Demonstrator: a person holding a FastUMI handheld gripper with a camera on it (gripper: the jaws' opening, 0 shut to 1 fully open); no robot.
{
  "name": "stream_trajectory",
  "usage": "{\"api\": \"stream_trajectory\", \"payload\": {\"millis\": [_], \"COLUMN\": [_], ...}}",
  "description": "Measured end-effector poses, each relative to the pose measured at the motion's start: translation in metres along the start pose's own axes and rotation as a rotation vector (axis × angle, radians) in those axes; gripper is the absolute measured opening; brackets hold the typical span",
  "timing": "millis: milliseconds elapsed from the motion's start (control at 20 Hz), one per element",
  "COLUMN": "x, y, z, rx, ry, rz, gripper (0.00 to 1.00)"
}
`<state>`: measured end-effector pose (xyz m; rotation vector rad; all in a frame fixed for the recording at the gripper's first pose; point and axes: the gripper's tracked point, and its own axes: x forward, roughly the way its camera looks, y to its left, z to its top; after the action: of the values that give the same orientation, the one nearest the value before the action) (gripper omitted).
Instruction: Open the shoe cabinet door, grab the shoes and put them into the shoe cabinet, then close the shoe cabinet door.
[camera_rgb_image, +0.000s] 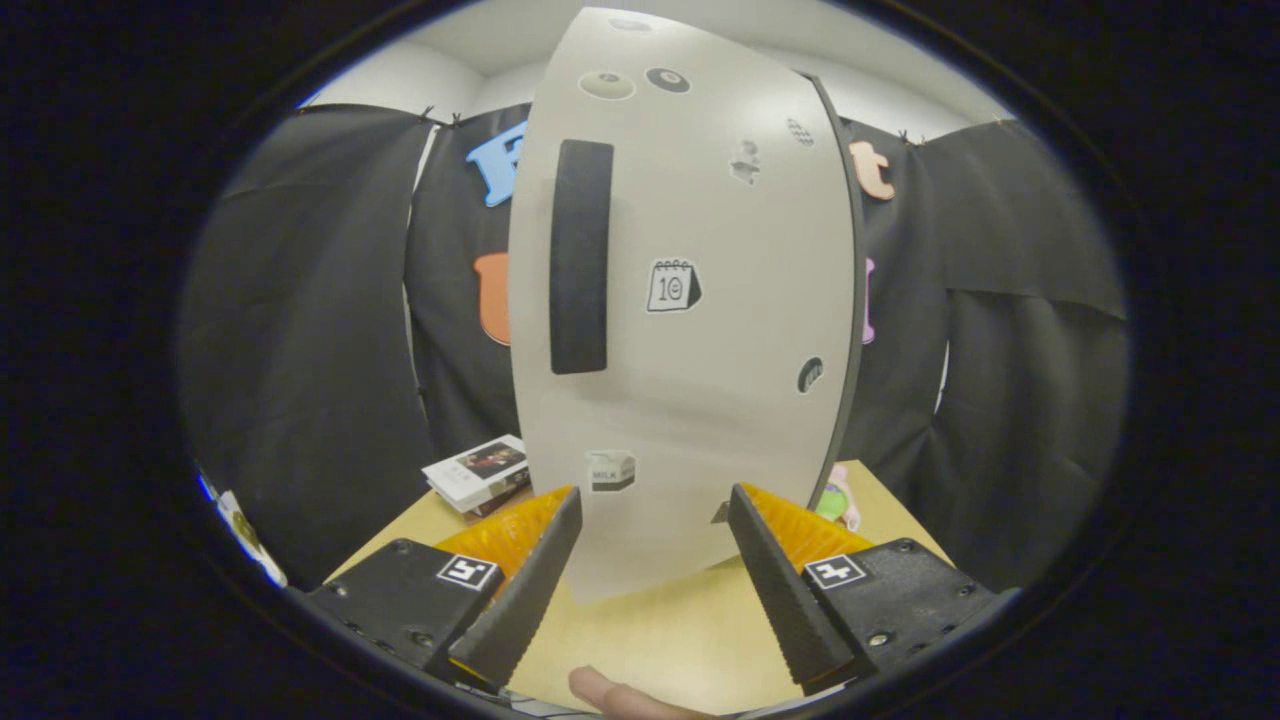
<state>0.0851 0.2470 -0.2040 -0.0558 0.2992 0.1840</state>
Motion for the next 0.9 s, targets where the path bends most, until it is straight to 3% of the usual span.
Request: {"api": "stream_trajectory", "payload": {"millis": [350,900], "x": [-0.051,-0.138], "y": [-0.043,-0.056], "z": [0.002,0.025], "rx": [0.052,0.022], "ry": [-0.089,-0.265], "rz": [-0.111,-0.135], "gripper": [0.97,0.97]}}
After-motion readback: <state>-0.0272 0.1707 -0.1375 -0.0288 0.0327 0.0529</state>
